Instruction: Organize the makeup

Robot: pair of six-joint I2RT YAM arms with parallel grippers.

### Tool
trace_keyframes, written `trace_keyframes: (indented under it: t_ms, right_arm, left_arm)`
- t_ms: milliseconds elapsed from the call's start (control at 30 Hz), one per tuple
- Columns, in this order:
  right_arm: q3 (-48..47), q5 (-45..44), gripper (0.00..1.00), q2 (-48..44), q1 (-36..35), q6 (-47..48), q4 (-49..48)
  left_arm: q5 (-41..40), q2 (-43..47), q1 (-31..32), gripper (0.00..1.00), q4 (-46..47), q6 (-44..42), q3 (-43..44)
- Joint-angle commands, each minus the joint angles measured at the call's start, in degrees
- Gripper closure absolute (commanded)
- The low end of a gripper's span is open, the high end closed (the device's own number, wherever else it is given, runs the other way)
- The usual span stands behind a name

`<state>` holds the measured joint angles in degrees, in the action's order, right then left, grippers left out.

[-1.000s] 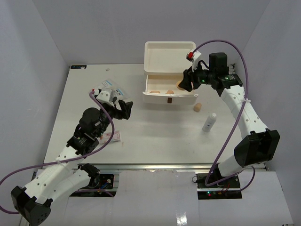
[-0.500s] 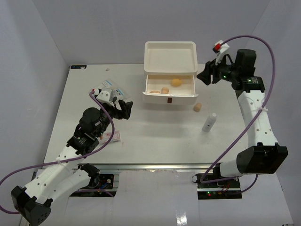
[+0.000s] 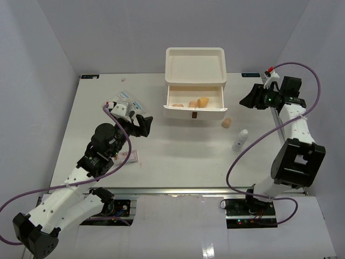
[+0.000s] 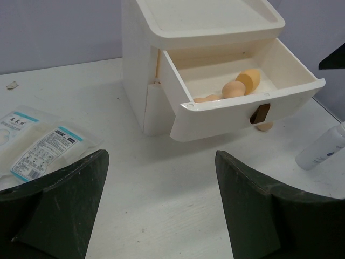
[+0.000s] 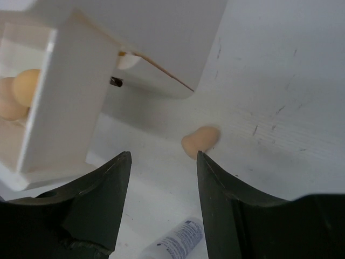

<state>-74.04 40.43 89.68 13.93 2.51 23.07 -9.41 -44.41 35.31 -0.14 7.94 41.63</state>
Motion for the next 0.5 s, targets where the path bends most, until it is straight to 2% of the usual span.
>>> trace_keyframes:
  t_ms: [0,467]
  right_arm:
    - [1.4,-0.8,0.4,4.9,0.3,-6.9,-3.6]
    - [2.6,0.0,0.37,20.1,-2.4,-11.2,-7.3]
  left_arm:
    - [0.7,-0.3,-0.3,0.09,0.7,-0.6,0.0]
    - [0.9,-0.6,-0.7,0.09,0.7,-0.8,0.0]
